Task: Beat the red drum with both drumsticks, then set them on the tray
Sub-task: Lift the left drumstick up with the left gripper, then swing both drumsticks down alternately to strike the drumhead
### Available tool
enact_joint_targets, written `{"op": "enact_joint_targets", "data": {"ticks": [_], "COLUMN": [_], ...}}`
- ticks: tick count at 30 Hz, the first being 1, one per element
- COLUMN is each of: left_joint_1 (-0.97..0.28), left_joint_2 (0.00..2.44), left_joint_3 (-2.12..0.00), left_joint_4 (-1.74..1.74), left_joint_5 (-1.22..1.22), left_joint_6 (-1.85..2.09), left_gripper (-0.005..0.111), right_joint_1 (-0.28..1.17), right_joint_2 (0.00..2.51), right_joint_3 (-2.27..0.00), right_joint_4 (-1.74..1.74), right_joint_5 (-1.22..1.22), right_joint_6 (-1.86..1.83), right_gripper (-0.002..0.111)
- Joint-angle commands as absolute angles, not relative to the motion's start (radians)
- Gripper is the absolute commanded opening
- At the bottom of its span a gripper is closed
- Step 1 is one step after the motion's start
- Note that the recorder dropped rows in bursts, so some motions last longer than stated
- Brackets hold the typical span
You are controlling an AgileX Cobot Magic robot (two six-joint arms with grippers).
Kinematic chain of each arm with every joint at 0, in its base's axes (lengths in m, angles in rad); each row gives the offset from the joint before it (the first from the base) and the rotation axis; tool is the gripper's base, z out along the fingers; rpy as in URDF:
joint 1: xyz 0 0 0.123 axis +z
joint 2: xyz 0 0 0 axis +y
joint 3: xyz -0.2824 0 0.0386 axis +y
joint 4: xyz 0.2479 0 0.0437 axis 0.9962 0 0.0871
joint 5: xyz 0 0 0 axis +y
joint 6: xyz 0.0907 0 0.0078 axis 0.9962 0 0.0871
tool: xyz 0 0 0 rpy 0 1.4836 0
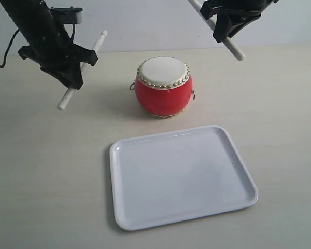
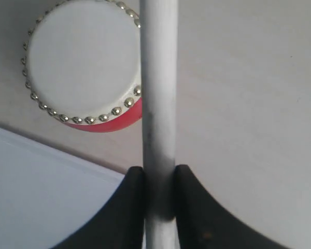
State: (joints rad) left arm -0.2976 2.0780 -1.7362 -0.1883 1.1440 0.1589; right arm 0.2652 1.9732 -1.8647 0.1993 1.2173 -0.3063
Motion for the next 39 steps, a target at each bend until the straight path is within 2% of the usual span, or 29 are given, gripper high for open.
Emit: {"op": "enact_joint_targets", "data": {"ticks": [1,9,15,21,26,34,39], "left_joint_1": [-0.301,-0.315,-0.390,-0.510,-0.569,-0.569,-0.569], "left_joint_2": [2.064,1.989,1.895,1.802,1.769,1.792,1.843], "left_joint_3": [-1.734,-1.734,-1.715,-1.551,-1.444,-1.446,-1.446], "left_joint_4": [-0.185,-0.181,-0.175,-0.074,-0.059,-0.026,-0.022], "left_joint_5": [1.213,1.221,1.221,1.221,1.107,1.000,1.008], "left_joint_6": [0.279,0.392,0.392,0.390,0.390,0.430,0.432], "left_gripper": [0.000,0.000,0.000,0.000,0.000,0.000,0.000], "right_joint_1": [0.260,0.260,0.260,0.260,0.260,0.260,0.262], "right_joint_2": [1.962,1.878,1.803,1.743,1.721,1.693,1.596], "right_joint_3": [-1.854,-1.703,-1.553,-1.385,-1.268,-1.263,-1.331], "right_joint_4": [0.137,0.115,0.165,0.181,0.207,0.213,0.298], "right_joint_5": [1.221,1.221,1.221,1.196,1.091,0.970,1.001], "right_joint_6": [-0.311,-0.309,-0.334,-0.377,-0.482,-0.506,-0.504], "right_gripper": [0.000,0.000,0.000,0.000,0.000,0.000,0.000]}}
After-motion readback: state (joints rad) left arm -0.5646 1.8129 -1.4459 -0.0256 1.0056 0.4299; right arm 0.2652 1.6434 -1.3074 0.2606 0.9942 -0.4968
